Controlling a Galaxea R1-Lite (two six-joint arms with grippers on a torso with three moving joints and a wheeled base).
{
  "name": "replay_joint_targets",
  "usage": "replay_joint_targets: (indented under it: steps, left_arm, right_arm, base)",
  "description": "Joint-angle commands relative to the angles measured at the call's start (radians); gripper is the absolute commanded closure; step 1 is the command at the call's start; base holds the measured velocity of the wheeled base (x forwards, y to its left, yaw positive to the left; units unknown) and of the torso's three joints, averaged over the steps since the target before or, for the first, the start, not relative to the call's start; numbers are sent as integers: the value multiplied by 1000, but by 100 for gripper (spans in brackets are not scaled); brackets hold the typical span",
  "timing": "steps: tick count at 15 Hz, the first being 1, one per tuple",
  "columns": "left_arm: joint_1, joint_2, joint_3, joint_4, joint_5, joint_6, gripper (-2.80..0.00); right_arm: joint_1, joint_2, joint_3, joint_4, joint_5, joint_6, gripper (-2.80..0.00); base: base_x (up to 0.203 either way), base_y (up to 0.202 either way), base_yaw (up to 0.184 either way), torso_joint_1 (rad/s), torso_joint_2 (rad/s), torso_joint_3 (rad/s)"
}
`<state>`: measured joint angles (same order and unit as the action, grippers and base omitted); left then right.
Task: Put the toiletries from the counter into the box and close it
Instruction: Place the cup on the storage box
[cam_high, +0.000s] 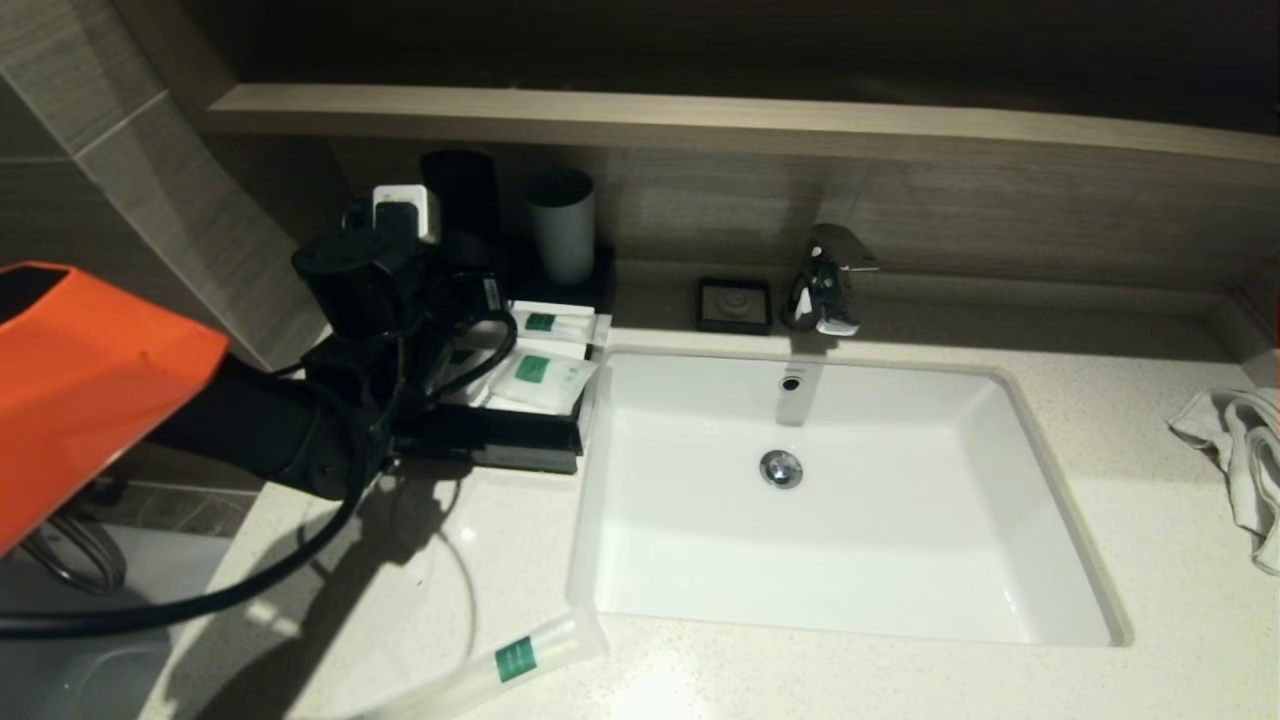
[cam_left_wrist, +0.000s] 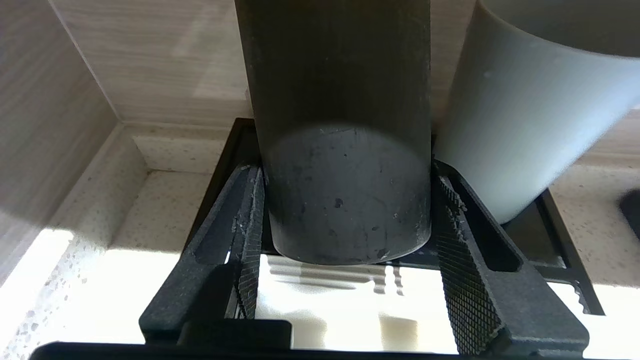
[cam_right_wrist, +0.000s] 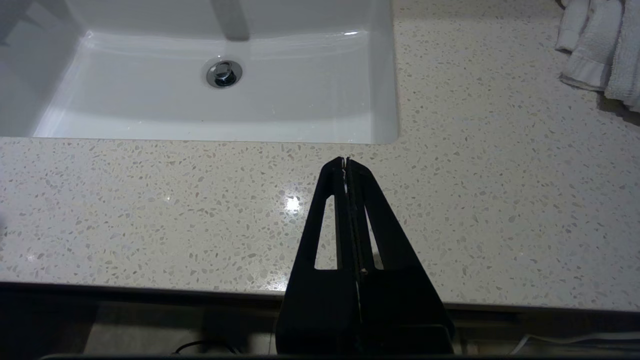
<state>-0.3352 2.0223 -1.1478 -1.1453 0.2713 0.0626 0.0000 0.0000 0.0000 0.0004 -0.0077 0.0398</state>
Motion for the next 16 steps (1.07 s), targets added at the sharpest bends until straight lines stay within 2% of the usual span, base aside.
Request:
replay_joint_targets:
  steps: [1, 16]
  left_arm:
    - [5, 11, -19, -4, 2, 0, 0]
    - [5, 42, -64, 29, 2, 0, 0]
  right_arm:
    - [0, 0, 0, 0, 0, 0, 0]
    - [0, 0, 0, 0, 0, 0, 0]
  base:
    - [0, 0, 0, 0, 0, 0]
    - [0, 0, 0, 0, 0, 0]
